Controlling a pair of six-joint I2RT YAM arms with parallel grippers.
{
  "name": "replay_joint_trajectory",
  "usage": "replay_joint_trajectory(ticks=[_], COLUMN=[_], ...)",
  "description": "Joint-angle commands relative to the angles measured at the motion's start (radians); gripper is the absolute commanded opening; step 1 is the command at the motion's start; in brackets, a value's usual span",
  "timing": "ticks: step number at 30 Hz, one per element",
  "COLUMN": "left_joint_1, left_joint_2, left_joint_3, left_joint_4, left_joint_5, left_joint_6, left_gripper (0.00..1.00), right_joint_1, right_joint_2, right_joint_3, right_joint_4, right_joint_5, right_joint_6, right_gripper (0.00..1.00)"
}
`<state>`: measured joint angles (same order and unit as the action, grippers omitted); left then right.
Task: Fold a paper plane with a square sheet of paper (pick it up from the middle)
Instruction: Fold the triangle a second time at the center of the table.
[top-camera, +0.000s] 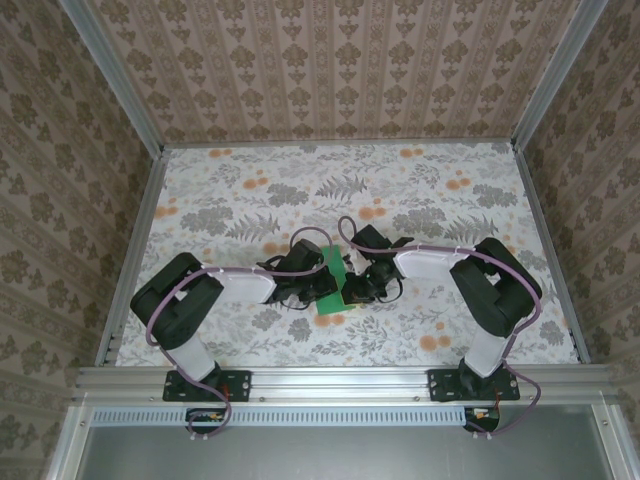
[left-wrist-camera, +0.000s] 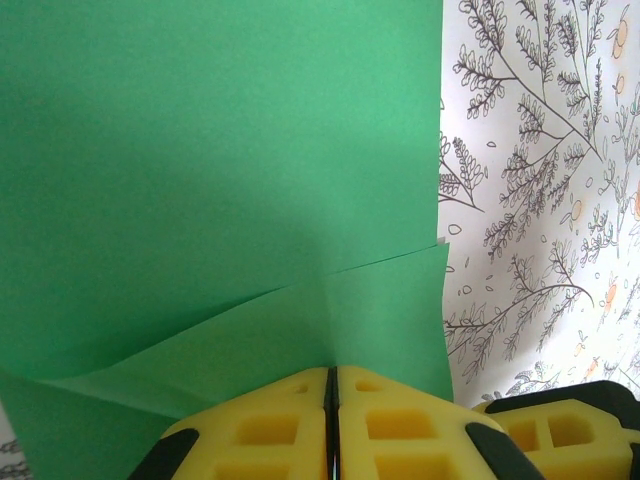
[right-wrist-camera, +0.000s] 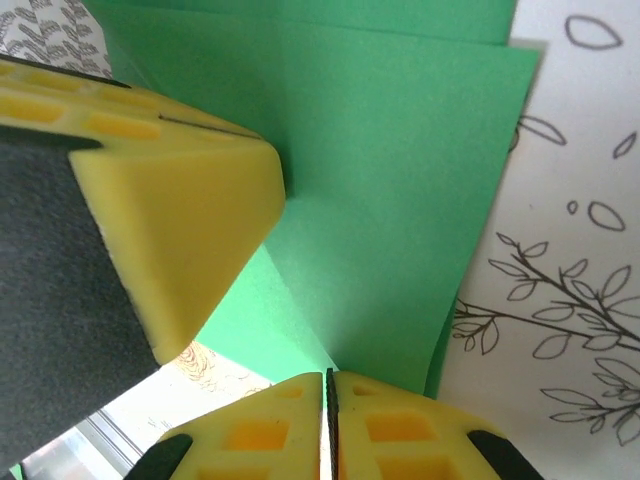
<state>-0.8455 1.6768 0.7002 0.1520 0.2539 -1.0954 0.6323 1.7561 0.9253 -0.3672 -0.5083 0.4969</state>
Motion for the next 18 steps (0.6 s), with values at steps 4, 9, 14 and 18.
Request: replay_joint_trajectory(ticks=[4,9,14,18], left_joint_1=[-0.007,0.001,0.024,0.071], left_joint_2=[0.045,0.043,0.014,-0.044], left_joint_3=[-0.06,-0.063,-0.093,-0.139], left_joint_4=[-0.08,-0.065,-0.047,-0.038], left_joint_5=[-0.022,-0.021,-0.041,-0.059], left_joint_6=[0.032,0.043,0.057,0.077], left_gripper=[0.11,0.12,0.12,0.12], right_joint_1=[-0.013,-0.014,-0.018,-0.019], right_joint_2=[0.034,0.044,0.064,0.076], right_joint_3=[-0.046,-0.099,-0.146,-0.167], right_joint_4=[0.034,0.027,0.019,0.013], right_joint_5=[-0.005,0.025,0.064,0.098], right_joint_6=[0.023,0.026,0.036,0.057], right_gripper=[0.11,0.11,0.1,0.1])
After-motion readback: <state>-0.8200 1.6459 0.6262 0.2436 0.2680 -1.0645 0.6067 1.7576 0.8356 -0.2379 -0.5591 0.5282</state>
